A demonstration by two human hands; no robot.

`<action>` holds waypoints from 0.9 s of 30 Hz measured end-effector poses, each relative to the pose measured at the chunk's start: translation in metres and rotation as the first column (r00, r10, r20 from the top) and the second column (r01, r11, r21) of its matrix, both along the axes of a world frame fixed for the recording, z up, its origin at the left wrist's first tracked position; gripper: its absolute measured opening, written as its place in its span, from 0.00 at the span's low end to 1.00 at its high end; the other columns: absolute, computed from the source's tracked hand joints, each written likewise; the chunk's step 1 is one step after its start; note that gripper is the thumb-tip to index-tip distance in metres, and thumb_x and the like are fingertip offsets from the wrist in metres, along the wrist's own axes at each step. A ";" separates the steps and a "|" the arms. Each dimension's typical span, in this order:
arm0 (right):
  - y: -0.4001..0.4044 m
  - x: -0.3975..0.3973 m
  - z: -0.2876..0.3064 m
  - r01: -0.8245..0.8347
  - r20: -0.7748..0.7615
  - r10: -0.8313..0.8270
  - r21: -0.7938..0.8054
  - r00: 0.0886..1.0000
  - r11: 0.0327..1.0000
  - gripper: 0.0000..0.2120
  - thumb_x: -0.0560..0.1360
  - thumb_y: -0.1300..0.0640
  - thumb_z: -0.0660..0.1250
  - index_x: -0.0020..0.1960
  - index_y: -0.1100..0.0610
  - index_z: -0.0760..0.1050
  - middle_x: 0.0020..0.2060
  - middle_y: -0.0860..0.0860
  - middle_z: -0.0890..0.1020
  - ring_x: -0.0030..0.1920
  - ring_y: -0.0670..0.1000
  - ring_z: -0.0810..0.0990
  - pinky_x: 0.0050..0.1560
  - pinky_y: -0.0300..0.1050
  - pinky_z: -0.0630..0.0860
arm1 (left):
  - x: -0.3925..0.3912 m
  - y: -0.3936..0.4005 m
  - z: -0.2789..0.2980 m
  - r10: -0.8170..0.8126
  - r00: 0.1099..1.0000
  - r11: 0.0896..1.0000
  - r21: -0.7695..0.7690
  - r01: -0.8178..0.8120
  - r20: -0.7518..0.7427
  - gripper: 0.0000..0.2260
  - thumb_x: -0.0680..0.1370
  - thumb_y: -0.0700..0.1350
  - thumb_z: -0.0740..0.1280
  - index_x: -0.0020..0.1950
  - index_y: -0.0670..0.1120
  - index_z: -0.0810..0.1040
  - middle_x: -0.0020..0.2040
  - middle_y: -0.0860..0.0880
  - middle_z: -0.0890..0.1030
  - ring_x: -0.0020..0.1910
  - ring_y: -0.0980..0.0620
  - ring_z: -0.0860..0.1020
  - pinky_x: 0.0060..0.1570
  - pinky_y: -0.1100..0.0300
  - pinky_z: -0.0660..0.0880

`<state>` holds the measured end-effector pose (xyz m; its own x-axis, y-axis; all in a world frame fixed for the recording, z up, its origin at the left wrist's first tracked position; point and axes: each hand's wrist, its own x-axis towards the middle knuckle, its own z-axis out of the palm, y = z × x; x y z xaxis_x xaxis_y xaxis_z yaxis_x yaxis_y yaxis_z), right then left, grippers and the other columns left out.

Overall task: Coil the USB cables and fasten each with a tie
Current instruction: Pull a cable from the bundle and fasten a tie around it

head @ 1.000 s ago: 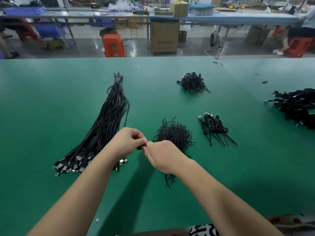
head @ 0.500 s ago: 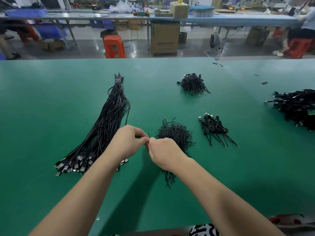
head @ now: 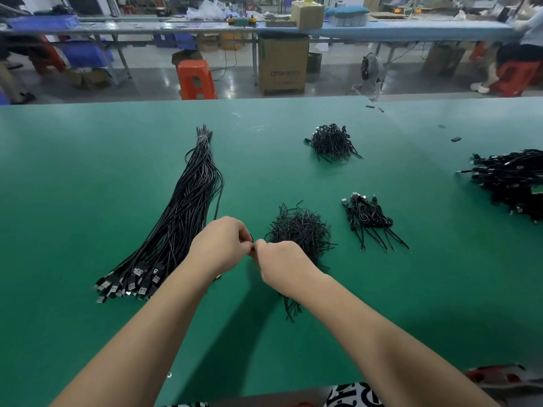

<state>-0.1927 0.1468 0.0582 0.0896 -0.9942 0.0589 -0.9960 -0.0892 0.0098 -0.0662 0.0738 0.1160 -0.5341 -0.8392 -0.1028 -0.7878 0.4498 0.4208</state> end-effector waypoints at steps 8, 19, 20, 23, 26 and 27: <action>-0.001 -0.006 0.000 0.089 0.239 -0.083 -0.015 0.968 0.996 0.07 0.84 0.54 0.55 0.51 0.56 0.67 0.42 0.51 0.77 0.41 0.58 0.79 0.36 0.48 0.65 | 0.001 0.001 -0.003 -0.132 0.988 0.981 -0.133 0.142 0.081 0.03 0.78 0.49 0.63 0.48 0.52 0.76 0.46 0.55 0.78 0.46 0.51 0.78 0.48 0.52 0.77; -0.001 -0.028 0.029 -0.098 0.880 -0.359 0.346 -0.310 0.933 0.10 0.82 0.57 0.65 0.48 0.60 0.82 0.40 0.54 0.85 0.40 0.51 0.84 0.43 0.46 0.82 | 0.010 0.012 0.002 -0.260 0.958 0.916 -0.344 0.205 -0.124 0.05 0.81 0.46 0.64 0.53 0.46 0.76 0.50 0.51 0.79 0.45 0.46 0.79 0.45 0.50 0.75; -0.001 -0.028 0.028 -0.092 0.879 -0.345 0.334 -0.329 0.938 0.10 0.82 0.57 0.65 0.48 0.60 0.83 0.39 0.53 0.84 0.39 0.50 0.83 0.43 0.45 0.82 | 0.010 0.013 0.003 -0.276 0.951 0.909 -0.361 0.211 -0.140 0.05 0.80 0.46 0.65 0.53 0.45 0.76 0.49 0.50 0.79 0.44 0.46 0.78 0.44 0.50 0.75; 0.000 -0.027 0.025 -0.070 0.890 -0.316 0.311 -0.327 0.948 0.09 0.81 0.57 0.67 0.47 0.59 0.84 0.39 0.53 0.85 0.40 0.49 0.83 0.43 0.45 0.81 | 0.011 0.014 0.002 -0.306 0.940 0.893 -0.388 0.228 -0.153 0.05 0.81 0.45 0.65 0.52 0.45 0.77 0.48 0.50 0.79 0.44 0.46 0.78 0.43 0.50 0.75; 0.000 -0.027 0.024 0.001 0.930 -0.279 0.287 -0.240 0.958 0.09 0.82 0.59 0.66 0.48 0.60 0.83 0.38 0.53 0.85 0.40 0.49 0.84 0.44 0.45 0.81 | 0.012 0.013 -0.001 -0.299 0.941 0.891 -0.400 0.215 -0.160 0.05 0.81 0.45 0.65 0.53 0.45 0.79 0.48 0.50 0.79 0.44 0.46 0.78 0.43 0.50 0.75; 0.000 -0.025 0.024 0.024 0.942 -0.261 0.272 -0.211 0.962 0.09 0.82 0.60 0.65 0.47 0.60 0.83 0.37 0.52 0.85 0.39 0.49 0.83 0.43 0.44 0.81 | 0.011 0.013 -0.002 -0.291 0.943 0.889 -0.411 0.203 -0.164 0.05 0.81 0.45 0.66 0.53 0.45 0.79 0.47 0.49 0.80 0.44 0.45 0.78 0.43 0.49 0.75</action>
<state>-0.2180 0.1466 0.0818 -0.1006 -0.9751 -0.1977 0.1979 0.1751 -0.9644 -0.0550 0.0871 0.1143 -0.7008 -0.6271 0.3400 -0.5398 0.7778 0.3220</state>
